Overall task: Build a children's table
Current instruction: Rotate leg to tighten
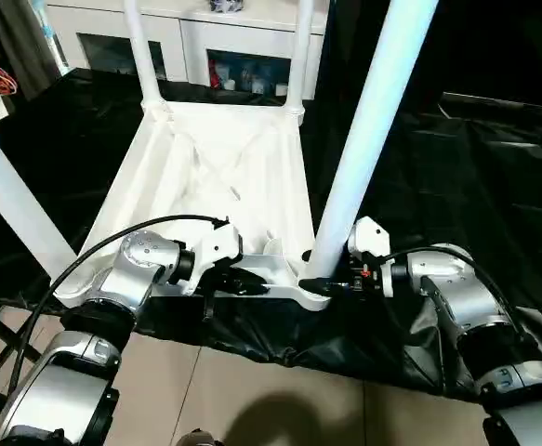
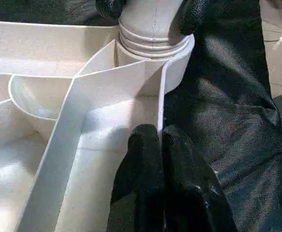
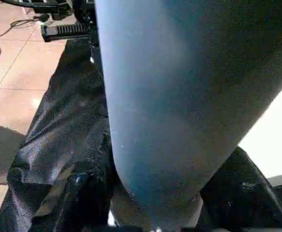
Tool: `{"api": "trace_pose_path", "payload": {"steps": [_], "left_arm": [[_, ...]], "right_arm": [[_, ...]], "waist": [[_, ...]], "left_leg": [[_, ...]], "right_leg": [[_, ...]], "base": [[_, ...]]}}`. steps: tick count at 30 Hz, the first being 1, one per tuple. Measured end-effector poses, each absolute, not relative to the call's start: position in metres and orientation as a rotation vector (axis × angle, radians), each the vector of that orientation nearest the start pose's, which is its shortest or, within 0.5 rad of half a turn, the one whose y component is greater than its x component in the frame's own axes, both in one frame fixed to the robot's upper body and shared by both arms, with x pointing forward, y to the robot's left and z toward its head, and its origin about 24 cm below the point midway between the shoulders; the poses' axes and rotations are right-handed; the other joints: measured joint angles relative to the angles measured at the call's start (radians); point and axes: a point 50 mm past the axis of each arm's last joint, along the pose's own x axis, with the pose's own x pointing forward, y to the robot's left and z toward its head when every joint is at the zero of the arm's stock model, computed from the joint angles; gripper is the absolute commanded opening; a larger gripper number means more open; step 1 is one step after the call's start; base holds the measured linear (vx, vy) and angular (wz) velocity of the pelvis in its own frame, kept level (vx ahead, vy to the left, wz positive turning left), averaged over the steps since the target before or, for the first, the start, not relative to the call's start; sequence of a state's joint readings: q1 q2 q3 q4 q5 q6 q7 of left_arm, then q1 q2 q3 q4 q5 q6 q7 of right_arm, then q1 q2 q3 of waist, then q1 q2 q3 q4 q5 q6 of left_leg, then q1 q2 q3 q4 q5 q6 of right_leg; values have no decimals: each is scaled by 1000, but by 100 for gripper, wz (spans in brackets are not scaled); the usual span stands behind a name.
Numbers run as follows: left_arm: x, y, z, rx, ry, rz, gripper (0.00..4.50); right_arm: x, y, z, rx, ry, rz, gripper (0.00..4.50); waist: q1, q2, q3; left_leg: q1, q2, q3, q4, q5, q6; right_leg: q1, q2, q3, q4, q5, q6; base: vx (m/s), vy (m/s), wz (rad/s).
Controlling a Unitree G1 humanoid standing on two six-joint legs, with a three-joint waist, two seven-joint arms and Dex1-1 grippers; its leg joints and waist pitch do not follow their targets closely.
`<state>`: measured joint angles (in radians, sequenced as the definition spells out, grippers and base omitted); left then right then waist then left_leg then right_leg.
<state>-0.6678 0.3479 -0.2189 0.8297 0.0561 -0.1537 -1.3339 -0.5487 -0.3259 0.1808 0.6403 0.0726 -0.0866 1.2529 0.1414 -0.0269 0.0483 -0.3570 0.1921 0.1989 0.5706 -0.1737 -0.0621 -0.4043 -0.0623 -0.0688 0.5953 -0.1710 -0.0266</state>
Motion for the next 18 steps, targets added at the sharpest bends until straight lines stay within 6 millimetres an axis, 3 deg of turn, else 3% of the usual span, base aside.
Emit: {"api": "trace_pose_path", "payload": {"steps": [7,18], "left_arm": [[324,141,48,429,379,-1399,0],[343,103,42,408,369,-1073,0]], "right_arm": [[313,-131,48,-200,233,1265,200],[348,-111,35,-3,248,609,195]], "waist": [[-2,-1,-1],[-45,-3,-1]], "left_leg": [[3,0,0,0,0,0],[8,-1,-2,0,0,0]], "right_leg": [[2,0,0,1,1,-1],[5,0,0,-1,-1,4]], "base": [[0,0,0],[0,0,0]]}}
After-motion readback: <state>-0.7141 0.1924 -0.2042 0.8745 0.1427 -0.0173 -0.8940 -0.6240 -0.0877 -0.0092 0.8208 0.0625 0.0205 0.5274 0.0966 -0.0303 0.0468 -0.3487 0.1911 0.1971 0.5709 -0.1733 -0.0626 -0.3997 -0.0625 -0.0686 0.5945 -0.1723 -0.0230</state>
